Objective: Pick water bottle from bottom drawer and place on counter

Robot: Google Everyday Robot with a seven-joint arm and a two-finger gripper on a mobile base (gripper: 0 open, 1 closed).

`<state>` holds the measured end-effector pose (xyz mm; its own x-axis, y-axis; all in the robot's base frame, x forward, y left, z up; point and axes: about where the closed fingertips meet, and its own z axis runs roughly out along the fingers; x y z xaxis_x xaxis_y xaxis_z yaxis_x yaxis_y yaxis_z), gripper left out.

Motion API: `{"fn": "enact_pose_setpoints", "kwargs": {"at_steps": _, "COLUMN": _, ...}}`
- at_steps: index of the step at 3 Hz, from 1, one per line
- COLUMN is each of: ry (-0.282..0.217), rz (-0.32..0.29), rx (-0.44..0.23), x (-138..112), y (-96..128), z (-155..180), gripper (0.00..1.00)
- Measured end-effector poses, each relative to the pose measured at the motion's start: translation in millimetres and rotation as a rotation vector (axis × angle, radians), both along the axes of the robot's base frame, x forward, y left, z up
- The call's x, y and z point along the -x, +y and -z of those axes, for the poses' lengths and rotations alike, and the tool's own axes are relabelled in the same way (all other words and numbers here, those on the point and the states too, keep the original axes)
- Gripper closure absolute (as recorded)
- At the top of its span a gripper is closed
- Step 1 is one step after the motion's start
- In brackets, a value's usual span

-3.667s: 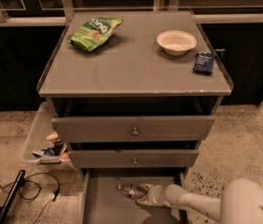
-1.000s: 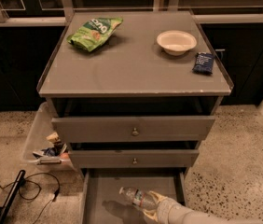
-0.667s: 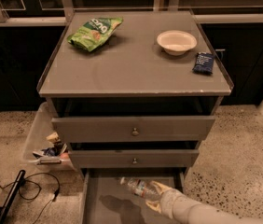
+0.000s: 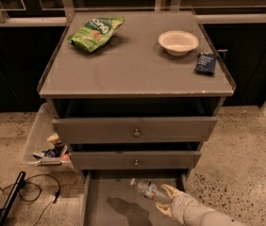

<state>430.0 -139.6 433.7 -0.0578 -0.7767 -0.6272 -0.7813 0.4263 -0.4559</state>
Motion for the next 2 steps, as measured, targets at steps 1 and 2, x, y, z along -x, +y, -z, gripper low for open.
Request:
{"fn": "enact_pose_setpoints", "kwargs": {"at_steps": 1, "ry": 0.015, "rz": 0.000, "rx": 0.025, "x": -5.0, "y": 4.8, "z": -1.9, "gripper": 1.00}}
{"fn": "enact_pose_setpoints", "kwargs": {"at_steps": 2, "ry": -0.021, "rz": 0.004, "rx": 0.041, "x": -27.9, "y": 5.3, "z": -33.2, "gripper": 1.00}}
